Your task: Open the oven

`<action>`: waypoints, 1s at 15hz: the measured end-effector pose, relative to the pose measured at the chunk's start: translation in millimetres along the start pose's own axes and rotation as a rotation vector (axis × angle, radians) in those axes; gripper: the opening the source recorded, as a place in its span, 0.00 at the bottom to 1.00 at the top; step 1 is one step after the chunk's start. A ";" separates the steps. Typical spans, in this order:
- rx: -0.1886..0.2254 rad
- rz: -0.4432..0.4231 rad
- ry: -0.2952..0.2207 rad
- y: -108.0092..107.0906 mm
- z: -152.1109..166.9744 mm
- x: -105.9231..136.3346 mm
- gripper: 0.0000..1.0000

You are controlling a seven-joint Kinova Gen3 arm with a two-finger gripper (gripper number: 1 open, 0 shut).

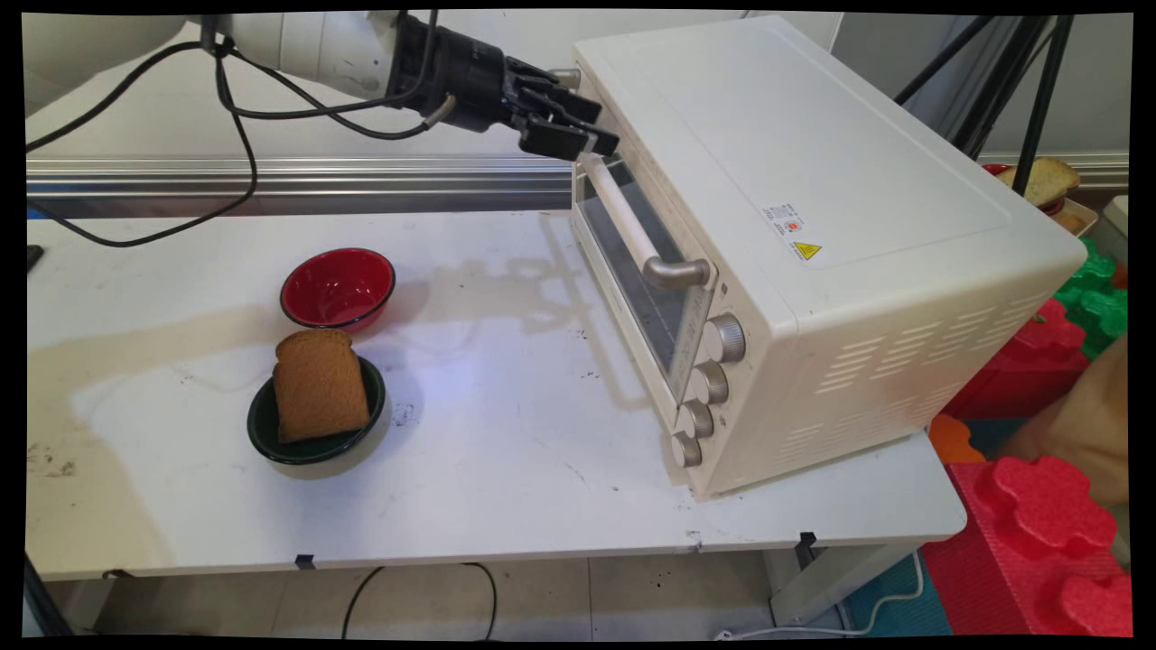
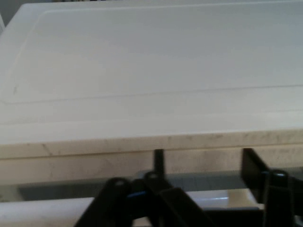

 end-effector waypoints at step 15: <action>-0.024 0.007 -0.065 2.5 15.5 -10.4 0.00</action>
